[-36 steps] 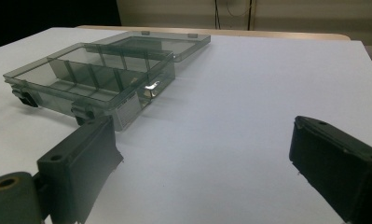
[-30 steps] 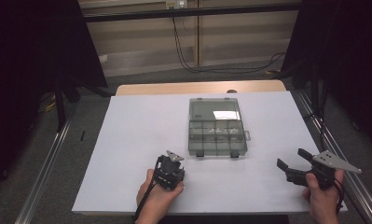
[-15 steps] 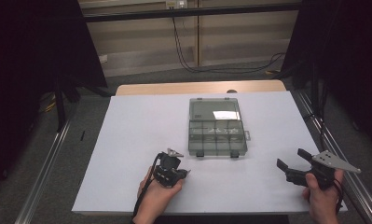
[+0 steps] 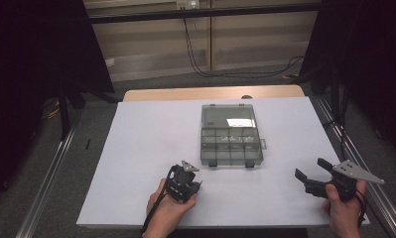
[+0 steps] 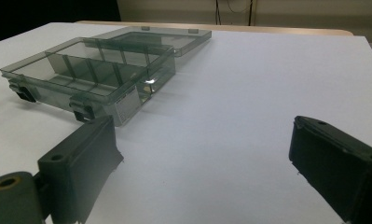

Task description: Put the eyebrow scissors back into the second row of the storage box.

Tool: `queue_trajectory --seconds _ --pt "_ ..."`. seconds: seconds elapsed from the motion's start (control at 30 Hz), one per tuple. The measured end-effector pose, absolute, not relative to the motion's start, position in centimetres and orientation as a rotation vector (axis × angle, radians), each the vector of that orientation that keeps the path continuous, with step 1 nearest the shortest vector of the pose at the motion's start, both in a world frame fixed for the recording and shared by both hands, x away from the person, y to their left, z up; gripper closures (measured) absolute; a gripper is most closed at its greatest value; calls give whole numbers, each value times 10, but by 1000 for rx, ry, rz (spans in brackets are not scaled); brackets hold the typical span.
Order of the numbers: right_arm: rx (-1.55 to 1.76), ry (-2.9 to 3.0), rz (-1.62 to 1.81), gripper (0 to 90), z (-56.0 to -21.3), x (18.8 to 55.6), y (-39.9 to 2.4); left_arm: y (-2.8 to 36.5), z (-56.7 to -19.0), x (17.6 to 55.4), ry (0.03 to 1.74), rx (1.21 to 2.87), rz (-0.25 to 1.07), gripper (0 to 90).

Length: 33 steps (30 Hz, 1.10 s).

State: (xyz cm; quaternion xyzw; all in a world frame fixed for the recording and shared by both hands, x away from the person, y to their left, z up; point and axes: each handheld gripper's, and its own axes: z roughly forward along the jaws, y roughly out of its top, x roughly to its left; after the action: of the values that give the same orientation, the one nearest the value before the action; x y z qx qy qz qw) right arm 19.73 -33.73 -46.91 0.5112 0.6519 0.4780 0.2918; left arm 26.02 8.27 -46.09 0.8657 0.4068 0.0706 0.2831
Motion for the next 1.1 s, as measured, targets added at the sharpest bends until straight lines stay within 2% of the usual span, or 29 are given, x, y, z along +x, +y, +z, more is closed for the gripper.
queue_trajectory --seconds 0.2,1.1 --pt "1355 1737 1275 70 -469 197 -338 86 -462 266 1096 2288 128 891" --pt "1339 1737 1288 67 -468 196 -339 74 -436 283 1004 2261 99 891"
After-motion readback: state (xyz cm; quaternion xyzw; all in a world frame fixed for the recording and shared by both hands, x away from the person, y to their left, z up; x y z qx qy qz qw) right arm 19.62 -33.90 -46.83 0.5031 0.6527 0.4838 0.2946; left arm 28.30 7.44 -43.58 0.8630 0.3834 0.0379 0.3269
